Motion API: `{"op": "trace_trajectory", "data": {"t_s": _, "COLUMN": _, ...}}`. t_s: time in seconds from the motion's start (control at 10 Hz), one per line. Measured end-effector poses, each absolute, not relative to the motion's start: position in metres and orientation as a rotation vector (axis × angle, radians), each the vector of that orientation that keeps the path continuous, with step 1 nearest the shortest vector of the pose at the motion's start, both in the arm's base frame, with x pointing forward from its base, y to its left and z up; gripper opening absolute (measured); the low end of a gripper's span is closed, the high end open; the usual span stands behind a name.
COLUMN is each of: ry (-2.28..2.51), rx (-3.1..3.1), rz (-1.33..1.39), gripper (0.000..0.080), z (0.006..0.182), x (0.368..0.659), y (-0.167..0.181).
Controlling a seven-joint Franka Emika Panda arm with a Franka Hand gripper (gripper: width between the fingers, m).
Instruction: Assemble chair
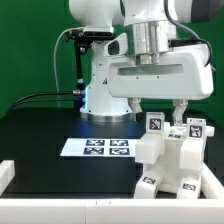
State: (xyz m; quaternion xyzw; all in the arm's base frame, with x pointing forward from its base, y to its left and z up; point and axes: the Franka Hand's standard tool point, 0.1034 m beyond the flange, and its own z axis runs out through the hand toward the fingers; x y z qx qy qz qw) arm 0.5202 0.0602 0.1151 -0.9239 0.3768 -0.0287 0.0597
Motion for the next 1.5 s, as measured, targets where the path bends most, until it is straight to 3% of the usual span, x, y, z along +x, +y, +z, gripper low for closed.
{"op": "trace_trajectory", "data": {"t_s": 0.2, "ry": 0.675, "rx": -2.996, "rz": -0.133, "gripper": 0.0648, "z": 0.116, "x": 0.522, "y": 0.062}}
{"op": "trace_trajectory", "data": {"t_s": 0.3, "ry": 0.707, "rx": -2.986, "rz": -0.132, "gripper": 0.0648, "z": 0.116, "x": 0.522, "y": 0.062}}
{"op": "trace_trajectory", "data": {"t_s": 0.5, "ry": 0.729, "rx": -2.98, "rz": -0.131, "gripper": 0.0375, "z": 0.116, "x": 0.522, "y": 0.062}}
{"op": "trace_trajectory", "data": {"t_s": 0.6, "ry": 0.834, "rx": -2.949, "rz": -0.127, "gripper": 0.0281, "z": 0.115, "x": 0.522, "y": 0.061}}
{"op": "trace_trajectory", "data": {"t_s": 1.2, "ry": 1.937, "rx": -2.298, "rz": -0.059, "gripper": 0.0281, "z": 0.115, "x": 0.533, "y": 0.061}}
{"op": "trace_trajectory", "data": {"t_s": 1.5, "ry": 2.056, "rx": -2.168, "rz": -0.038, "gripper": 0.0281, "z": 0.114, "x": 0.533, "y": 0.059}}
